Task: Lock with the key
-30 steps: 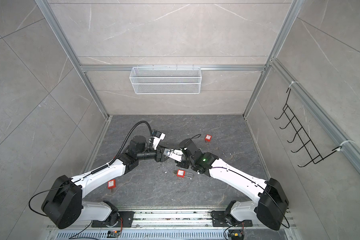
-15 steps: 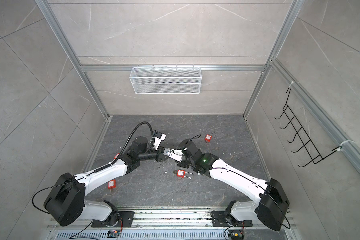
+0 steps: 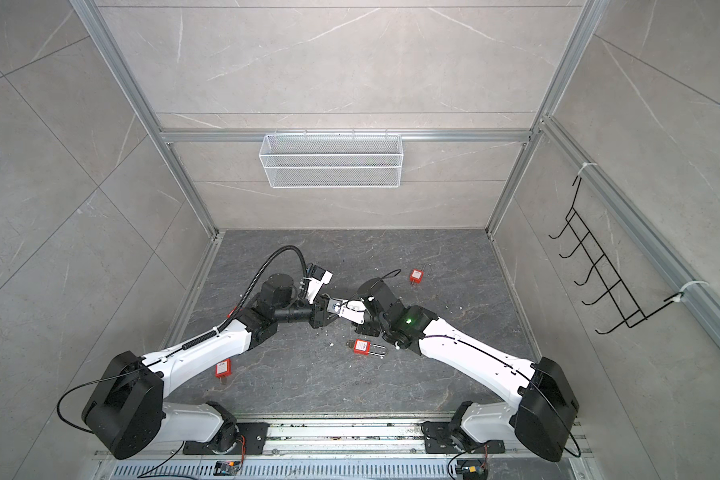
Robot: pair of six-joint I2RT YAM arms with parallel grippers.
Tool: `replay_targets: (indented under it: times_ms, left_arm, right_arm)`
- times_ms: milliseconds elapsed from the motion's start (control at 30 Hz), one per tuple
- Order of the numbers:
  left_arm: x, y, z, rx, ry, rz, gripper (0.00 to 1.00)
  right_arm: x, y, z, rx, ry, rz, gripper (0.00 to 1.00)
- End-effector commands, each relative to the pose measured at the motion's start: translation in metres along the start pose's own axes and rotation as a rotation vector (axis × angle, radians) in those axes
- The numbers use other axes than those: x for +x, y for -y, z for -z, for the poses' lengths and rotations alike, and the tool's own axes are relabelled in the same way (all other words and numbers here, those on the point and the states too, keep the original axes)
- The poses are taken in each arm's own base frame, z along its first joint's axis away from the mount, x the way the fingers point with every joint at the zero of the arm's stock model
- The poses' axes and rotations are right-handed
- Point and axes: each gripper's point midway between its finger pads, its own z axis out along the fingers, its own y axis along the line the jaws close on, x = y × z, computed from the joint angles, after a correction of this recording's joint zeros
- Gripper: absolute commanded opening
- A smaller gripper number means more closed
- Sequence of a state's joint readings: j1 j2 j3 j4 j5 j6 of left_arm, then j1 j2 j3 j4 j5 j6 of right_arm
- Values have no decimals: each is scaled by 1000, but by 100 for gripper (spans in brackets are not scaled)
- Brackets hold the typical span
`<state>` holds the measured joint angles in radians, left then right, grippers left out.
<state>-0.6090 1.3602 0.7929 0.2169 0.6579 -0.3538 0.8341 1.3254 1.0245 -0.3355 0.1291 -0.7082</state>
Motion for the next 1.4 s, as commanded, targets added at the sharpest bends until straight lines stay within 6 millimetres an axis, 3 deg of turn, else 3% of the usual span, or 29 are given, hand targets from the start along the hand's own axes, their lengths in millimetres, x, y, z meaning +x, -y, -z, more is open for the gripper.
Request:
replay_targets:
  times_ms: [0, 367, 900, 1133, 1367]
  left_arm:
    - [-20, 20, 3, 64, 40, -74, 30]
    - [-26, 20, 3, 67, 79, -69, 22]
    - [-13, 25, -3, 130, -4, -37, 7]
    - [-22, 41, 2, 190, -3, -132, 0]
    - [-28, 49, 9, 215, 2, -258, 0]
  right_arm:
    - [-4, -5, 4, -15, 26, 16, 14]
    - [-7, -5, 5, -8, 47, 10, 14]
    - [-18, 4, 11, 10, 76, 14, 16]
    - [-23, -3, 24, -33, 121, 74, 39]
    - [-14, -6, 57, -117, 142, 11, 55]
